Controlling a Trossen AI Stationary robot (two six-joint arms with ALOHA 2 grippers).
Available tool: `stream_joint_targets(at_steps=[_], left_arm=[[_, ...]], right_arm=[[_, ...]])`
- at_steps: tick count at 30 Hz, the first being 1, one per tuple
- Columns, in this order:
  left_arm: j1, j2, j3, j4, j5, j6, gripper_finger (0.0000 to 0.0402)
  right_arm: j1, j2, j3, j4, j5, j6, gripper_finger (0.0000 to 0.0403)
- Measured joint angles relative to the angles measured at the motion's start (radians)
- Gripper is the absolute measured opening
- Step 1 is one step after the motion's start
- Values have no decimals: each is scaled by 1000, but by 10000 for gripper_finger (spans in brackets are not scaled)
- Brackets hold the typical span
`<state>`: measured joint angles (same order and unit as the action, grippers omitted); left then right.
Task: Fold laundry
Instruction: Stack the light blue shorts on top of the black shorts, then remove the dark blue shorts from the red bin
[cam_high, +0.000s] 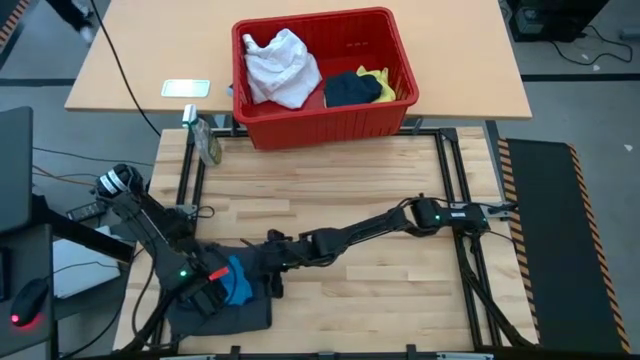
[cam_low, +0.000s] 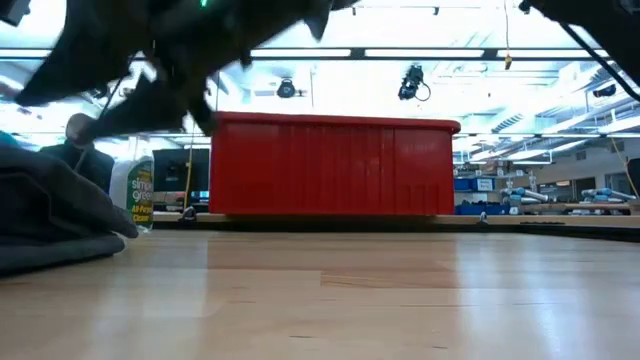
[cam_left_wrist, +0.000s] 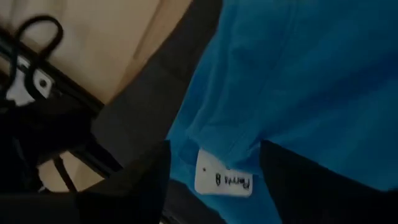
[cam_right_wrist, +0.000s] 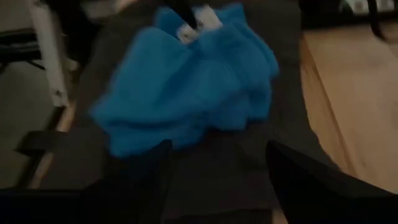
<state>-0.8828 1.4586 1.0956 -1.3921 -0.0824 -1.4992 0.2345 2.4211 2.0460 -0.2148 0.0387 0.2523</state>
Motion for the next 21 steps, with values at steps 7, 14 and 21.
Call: stream_joint_targets(at_steps=[7,14,21], left_arm=[[1,0,6,-4,-21,-13,269],[-90,0,107,2,-74,-127,256],[-118,0,96,26,-268,-177,227]], right_arm=[[36,-100,-1,-160,177,-85,261],[48,-205,-181,-190,353,-94,254],[-6,-393,-550,4,348,-36,244]])
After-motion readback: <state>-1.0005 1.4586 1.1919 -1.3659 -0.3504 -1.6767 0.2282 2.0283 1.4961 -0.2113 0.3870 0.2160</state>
